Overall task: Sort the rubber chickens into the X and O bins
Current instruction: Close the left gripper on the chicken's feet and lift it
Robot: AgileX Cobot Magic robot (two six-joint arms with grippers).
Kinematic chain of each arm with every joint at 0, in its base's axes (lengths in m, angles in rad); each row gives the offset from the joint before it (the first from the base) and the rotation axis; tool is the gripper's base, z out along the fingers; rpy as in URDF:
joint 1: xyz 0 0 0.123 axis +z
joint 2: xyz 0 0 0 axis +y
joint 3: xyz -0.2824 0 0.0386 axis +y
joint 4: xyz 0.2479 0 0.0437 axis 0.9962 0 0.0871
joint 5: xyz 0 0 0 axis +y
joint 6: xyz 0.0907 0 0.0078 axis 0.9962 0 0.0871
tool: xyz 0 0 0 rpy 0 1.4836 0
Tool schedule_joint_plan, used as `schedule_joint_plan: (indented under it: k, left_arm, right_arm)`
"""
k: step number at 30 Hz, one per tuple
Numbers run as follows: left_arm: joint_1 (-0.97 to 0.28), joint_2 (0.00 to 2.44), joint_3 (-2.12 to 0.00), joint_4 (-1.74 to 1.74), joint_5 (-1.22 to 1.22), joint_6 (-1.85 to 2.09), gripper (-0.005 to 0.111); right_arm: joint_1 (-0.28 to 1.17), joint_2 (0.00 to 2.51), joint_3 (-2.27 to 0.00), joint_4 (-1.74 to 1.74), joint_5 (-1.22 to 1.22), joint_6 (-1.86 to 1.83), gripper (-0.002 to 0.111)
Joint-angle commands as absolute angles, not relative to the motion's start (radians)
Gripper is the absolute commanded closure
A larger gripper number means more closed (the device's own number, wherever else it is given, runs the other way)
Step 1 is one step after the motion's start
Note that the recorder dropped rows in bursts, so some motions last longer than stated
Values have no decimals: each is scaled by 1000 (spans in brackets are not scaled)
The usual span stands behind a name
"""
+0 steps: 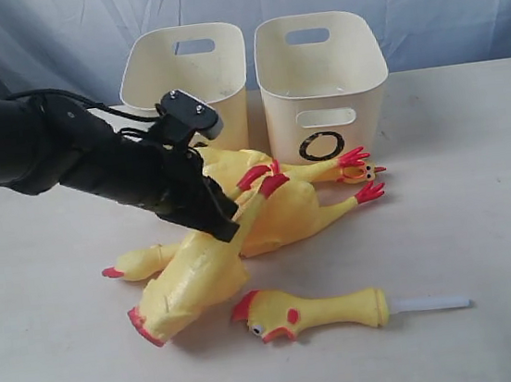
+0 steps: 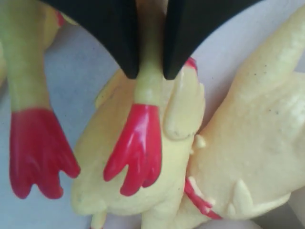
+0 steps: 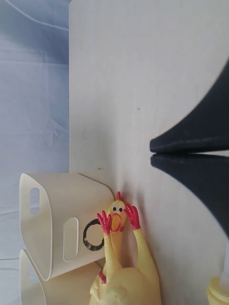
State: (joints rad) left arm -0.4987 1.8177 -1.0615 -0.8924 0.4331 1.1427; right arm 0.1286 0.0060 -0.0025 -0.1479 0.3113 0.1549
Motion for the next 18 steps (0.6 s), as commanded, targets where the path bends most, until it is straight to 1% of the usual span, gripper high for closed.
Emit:
schedule_joint_plan:
  k: [1, 8, 12, 14, 15, 17, 18]
  left_arm:
    - [-504, 1714, -1062, -785, 469, 1023, 107]
    - [-504, 1551, -1062, -650, 475, 890, 107]
    - [-504, 1501, -1062, -650, 412, 890, 107]
    - [-500, 1489, -1062, -656, 317, 890, 107]
    - [-500, 1489, -1062, -668, 223, 890, 107]
    - [-500, 1489, -1062, -739, 0, 890, 107]
    - [-500, 1489, -1074, -799, -154, 890, 107]
  right_arm:
    - [132, 0, 0, -148, 305, 154, 108]
    - [132, 0, 0, -148, 305, 154, 108]
    - [132, 0, 0, -148, 305, 154, 108]
    - [132, 0, 0, -148, 305, 154, 108]
    - [132, 0, 0, -148, 305, 154, 108]
    - [132, 0, 0, -148, 305, 154, 108]
    - [132, 0, 0, -148, 305, 154, 108]
